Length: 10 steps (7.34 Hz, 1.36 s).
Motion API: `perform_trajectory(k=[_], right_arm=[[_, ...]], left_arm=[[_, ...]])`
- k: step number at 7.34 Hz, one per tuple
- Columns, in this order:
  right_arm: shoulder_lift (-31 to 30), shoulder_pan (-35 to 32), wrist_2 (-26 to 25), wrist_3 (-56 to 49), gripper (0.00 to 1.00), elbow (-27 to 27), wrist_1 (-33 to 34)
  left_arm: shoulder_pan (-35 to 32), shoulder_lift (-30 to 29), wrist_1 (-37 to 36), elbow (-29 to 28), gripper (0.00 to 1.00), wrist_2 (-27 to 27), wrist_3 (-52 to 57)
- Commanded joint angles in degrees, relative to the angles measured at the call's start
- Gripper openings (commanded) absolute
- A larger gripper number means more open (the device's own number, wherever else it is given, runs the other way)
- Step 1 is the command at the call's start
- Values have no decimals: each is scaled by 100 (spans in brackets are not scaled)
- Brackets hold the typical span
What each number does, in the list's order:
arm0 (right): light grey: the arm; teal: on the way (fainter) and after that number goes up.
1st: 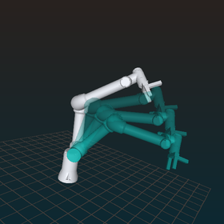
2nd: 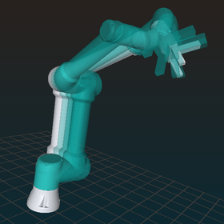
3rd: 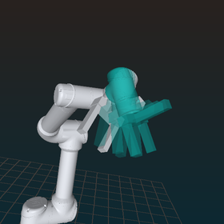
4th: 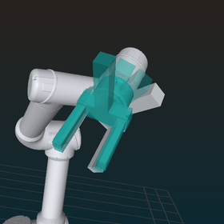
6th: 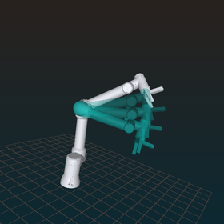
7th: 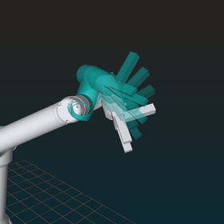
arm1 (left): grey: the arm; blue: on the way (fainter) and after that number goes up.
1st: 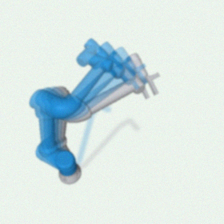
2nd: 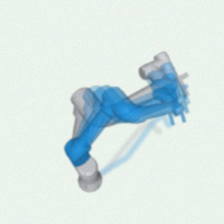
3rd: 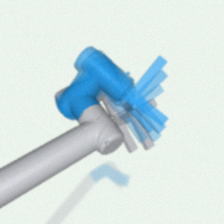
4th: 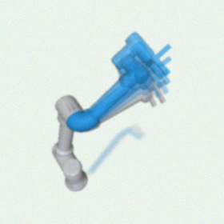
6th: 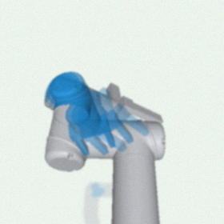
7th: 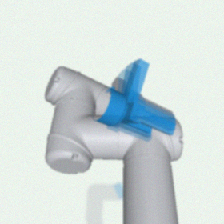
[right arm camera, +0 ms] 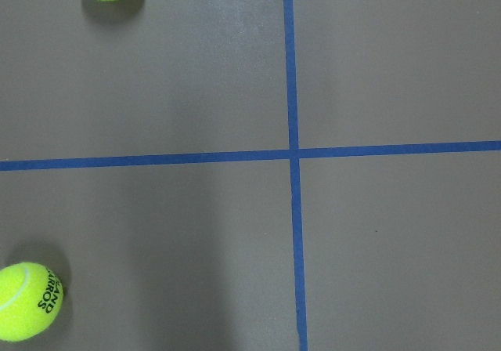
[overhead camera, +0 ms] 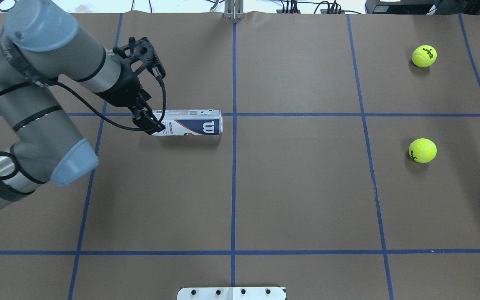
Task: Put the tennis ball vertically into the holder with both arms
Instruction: 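Reach the left gripper down to the lying Wilson tube and grasp it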
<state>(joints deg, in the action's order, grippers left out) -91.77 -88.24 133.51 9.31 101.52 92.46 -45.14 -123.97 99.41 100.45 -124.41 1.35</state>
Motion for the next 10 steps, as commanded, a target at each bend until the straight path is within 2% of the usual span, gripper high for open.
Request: perform_trajectory(k=[1, 3, 4, 6, 8, 10], right_arm=[[-8, 0, 9, 0, 99, -9, 0], [-8, 0, 9, 0, 99, -1, 0], [-34, 0, 35, 0, 99, 17, 0], [-78, 0, 70, -8, 99, 69, 0], [-78, 0, 62, 0, 99, 78, 0], [-78, 0, 62, 9, 99, 43, 0]], left_arm=[[102, -1133, -149, -1092, 99, 49, 819], [120, -1437, -370, -1456, 99, 179, 1801], [163, -1681, -370, -1823, 94, 442, 2077], [330, -2130, -379, -2554, 97, 584, 2560], [506, -2193, -571, -2566, 99, 962, 2738], [611, -2237, -887, -2548, 99, 1041, 2756]])
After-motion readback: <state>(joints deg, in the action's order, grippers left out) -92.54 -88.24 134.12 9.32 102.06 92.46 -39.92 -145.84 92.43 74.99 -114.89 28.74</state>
